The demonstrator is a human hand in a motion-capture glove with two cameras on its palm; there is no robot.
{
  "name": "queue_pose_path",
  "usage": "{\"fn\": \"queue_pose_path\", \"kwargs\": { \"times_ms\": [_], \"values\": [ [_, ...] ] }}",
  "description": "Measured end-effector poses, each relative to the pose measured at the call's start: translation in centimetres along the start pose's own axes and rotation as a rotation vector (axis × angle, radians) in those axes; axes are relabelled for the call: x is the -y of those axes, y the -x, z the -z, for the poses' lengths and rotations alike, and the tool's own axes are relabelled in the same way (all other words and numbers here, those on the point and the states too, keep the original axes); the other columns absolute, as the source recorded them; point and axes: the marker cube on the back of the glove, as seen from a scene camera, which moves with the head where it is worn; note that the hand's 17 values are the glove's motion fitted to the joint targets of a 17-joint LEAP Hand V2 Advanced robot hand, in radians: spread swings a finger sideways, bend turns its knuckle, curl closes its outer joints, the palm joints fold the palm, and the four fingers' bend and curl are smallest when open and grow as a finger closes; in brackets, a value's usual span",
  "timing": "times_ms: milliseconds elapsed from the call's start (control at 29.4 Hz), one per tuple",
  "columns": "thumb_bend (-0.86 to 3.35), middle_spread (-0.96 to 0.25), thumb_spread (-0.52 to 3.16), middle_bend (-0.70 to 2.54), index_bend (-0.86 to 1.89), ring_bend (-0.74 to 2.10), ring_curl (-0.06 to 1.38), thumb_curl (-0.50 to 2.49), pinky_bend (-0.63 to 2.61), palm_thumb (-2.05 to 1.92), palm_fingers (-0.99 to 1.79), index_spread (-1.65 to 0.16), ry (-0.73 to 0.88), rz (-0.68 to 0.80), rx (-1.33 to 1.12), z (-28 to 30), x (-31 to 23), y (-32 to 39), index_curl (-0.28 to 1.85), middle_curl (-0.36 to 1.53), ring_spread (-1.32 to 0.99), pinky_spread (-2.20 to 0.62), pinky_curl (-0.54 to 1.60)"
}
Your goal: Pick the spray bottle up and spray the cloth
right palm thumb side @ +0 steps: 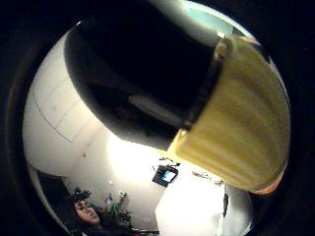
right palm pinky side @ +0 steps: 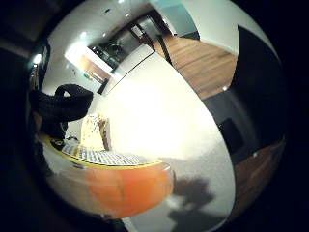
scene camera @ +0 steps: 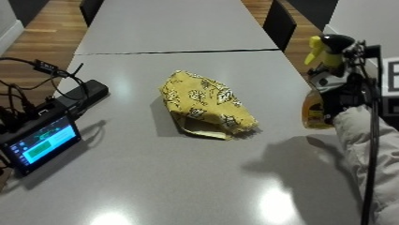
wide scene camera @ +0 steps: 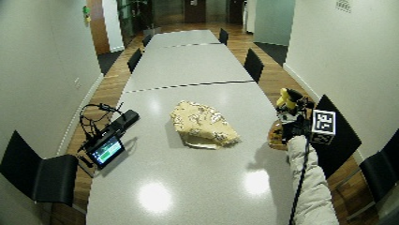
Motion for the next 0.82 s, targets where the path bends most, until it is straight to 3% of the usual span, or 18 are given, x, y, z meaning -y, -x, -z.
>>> {"fn": "queue_pose_path", "kwargs": {
  "times_ms": [477, 817],
  "values": [
    [-0.03, -0.09, 0.39, 0.53, 0.24, 0.49, 0.48, 0.68, 0.52, 1.17, 1.23, -0.26, 0.193, 0.493, -1.028, -6.5, 2.5, 13.8, 0.57, 0.52, -0.16, -0.24, 0.47],
    [-0.03, -0.1, 0.35, 0.53, 0.24, 0.49, 0.5, 0.7, 0.51, 1.16, 1.24, -0.26, 0.218, 0.544, -1.194, -7.4, 1.9, 15.1, 0.59, 0.54, -0.17, -0.25, 0.48]
  ]
}}
